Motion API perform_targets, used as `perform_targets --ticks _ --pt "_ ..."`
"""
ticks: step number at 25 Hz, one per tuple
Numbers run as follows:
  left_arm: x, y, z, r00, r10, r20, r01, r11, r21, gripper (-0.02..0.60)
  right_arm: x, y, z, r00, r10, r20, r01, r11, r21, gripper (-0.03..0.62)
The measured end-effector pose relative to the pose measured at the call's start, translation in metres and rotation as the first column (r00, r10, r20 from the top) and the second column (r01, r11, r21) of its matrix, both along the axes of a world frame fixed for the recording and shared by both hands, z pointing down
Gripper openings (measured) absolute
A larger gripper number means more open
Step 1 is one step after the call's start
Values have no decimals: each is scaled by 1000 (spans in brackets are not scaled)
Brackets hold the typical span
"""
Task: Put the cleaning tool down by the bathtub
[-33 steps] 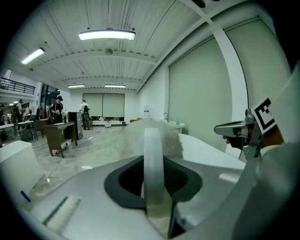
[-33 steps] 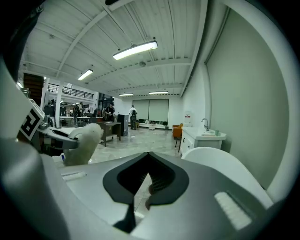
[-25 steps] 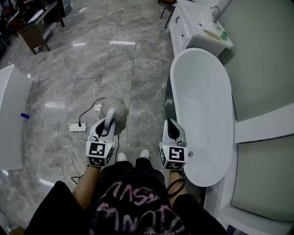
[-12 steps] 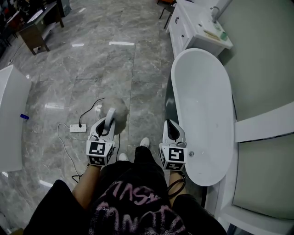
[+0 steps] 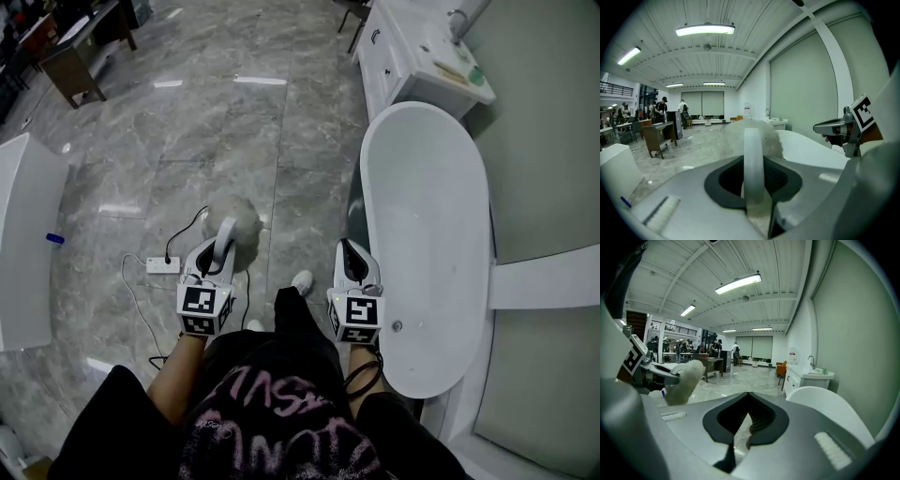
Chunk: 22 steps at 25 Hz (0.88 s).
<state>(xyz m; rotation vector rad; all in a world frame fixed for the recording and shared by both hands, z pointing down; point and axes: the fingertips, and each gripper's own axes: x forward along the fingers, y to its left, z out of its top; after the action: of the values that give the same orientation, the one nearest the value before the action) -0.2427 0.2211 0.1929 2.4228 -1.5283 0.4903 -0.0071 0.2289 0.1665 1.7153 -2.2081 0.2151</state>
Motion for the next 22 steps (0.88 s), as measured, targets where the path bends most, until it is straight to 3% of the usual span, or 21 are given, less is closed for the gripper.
perform_targets --ticks 16,22 --pt "72 -133 47 994 59 90 -48 993 -111 80 60 -129 60 996 8 90 3 993 -118 14" --pt "108 -173 34 987 99 125 -87 991 -100 80 82 -156 63 993 17 115 -2 991 -132 14"
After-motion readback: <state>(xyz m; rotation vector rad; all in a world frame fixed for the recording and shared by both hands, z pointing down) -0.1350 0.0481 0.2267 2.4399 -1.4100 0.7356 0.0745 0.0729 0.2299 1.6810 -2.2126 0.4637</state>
